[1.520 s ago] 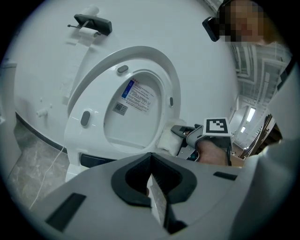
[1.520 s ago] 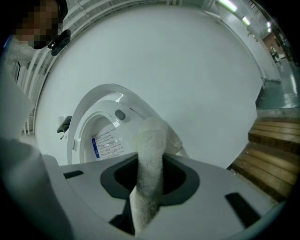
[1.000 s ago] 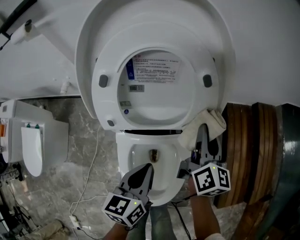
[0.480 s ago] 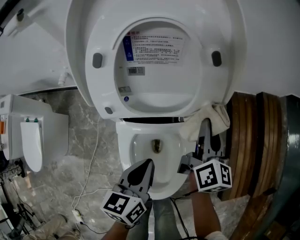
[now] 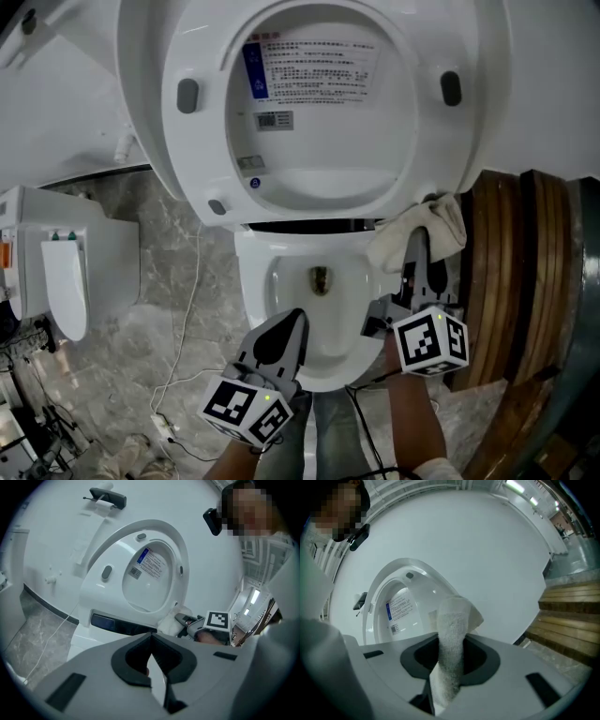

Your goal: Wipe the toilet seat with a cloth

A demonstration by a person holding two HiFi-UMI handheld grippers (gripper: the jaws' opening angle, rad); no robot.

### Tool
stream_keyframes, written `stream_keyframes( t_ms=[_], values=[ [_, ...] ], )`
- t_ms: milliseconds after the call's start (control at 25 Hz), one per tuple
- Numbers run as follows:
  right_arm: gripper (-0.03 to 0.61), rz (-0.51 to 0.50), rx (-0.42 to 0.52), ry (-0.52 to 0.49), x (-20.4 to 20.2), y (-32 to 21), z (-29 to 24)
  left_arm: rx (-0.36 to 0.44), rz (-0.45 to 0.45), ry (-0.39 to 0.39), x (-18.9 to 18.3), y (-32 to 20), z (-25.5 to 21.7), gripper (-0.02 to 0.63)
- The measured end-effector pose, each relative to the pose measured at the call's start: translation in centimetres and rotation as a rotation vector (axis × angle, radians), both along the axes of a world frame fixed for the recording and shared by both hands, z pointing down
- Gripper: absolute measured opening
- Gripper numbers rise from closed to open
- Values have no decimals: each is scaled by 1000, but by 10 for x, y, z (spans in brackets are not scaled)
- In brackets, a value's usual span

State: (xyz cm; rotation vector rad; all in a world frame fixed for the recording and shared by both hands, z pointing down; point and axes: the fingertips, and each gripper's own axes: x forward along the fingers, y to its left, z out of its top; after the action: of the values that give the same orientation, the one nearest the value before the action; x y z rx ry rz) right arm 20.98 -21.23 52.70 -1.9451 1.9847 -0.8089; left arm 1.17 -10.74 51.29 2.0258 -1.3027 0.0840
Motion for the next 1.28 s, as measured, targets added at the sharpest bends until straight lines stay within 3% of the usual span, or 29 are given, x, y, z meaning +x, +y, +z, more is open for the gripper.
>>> stream_keyframes(
  t_ms=[360, 1000, 1280],
  values=[
    [100, -10, -110, 86, -10, 8, 32, -14, 2, 14, -6, 2, 7, -5],
    [101, -35, -98, 153, -68, 9, 44, -14, -50, 37, -56, 17, 9, -5],
    [101, -96, -115, 176, -112, 11, 56, -13, -101, 44, -87, 23, 10, -5]
  ],
)
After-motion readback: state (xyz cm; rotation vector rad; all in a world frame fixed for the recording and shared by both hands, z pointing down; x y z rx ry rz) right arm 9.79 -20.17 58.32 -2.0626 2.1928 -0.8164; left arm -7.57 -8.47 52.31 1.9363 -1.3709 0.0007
